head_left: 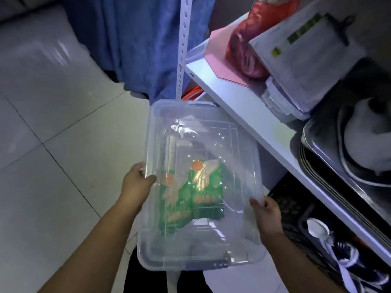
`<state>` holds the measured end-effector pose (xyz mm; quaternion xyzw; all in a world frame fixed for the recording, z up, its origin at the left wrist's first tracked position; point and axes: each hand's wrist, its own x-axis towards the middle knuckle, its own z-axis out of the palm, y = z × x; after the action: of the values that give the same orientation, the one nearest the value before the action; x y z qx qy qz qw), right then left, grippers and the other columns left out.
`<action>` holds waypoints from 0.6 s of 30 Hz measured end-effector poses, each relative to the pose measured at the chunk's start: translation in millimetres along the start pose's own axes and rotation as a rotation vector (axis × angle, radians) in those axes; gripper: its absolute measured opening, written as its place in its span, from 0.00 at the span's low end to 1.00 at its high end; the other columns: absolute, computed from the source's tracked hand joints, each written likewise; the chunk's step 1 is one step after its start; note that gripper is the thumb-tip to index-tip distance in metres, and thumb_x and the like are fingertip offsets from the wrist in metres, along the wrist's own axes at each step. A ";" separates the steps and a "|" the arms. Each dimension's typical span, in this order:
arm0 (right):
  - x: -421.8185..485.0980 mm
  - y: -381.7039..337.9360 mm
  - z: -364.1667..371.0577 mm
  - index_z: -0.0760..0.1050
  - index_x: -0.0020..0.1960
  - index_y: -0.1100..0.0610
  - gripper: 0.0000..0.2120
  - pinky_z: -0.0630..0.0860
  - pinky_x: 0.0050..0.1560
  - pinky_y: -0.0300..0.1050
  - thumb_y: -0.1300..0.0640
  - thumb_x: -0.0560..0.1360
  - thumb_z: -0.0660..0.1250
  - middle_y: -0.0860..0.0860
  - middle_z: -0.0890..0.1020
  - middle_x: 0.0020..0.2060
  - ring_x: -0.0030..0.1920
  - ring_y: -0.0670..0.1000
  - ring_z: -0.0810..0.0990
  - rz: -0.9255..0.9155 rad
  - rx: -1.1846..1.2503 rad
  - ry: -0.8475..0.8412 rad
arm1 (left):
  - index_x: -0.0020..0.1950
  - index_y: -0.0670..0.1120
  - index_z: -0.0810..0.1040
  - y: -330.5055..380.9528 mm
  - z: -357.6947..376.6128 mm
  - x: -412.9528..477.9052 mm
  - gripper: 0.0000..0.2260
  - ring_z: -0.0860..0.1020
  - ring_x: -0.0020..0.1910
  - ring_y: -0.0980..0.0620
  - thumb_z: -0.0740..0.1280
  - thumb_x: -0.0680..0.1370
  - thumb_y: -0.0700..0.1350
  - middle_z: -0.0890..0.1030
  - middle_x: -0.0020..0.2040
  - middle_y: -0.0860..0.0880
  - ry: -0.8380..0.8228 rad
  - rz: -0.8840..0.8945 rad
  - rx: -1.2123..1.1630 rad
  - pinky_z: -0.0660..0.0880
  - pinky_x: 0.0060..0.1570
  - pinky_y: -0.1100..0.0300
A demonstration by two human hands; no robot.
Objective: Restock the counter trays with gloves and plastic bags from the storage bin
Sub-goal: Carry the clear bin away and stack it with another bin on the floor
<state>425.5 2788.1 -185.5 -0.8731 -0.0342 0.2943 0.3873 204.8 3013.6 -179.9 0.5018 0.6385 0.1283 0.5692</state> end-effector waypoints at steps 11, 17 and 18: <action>21.1 -0.8 33.6 0.70 0.37 0.64 0.11 0.68 0.35 0.44 0.62 0.74 0.67 0.56 0.70 0.31 0.31 0.52 0.68 0.208 0.250 0.277 | 0.64 0.43 0.72 51.6 46.0 92.1 0.23 0.78 0.45 0.47 0.66 0.70 0.32 0.80 0.49 0.46 -0.244 0.160 0.106 0.73 0.45 0.58; 39.6 -18.7 66.4 0.63 0.30 0.56 0.18 0.63 0.29 0.41 0.58 0.74 0.69 0.53 0.66 0.26 0.26 0.52 0.65 0.370 0.344 0.389 | 0.61 0.46 0.73 37.8 32.4 115.3 0.20 0.77 0.45 0.47 0.68 0.70 0.36 0.78 0.49 0.48 -0.206 0.181 0.223 0.72 0.46 0.58; 44.1 -25.5 70.4 0.63 0.30 0.55 0.18 0.65 0.30 0.42 0.57 0.74 0.68 0.53 0.67 0.27 0.27 0.51 0.66 0.380 0.344 0.392 | 0.58 0.46 0.74 33.3 25.8 117.4 0.17 0.77 0.44 0.46 0.68 0.70 0.36 0.78 0.47 0.47 -0.174 0.171 0.232 0.72 0.46 0.57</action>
<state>428.1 2864.7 -226.3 -0.8256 0.2550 0.1890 0.4666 261.2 3110.9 -233.9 0.6259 0.5522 0.0579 0.5477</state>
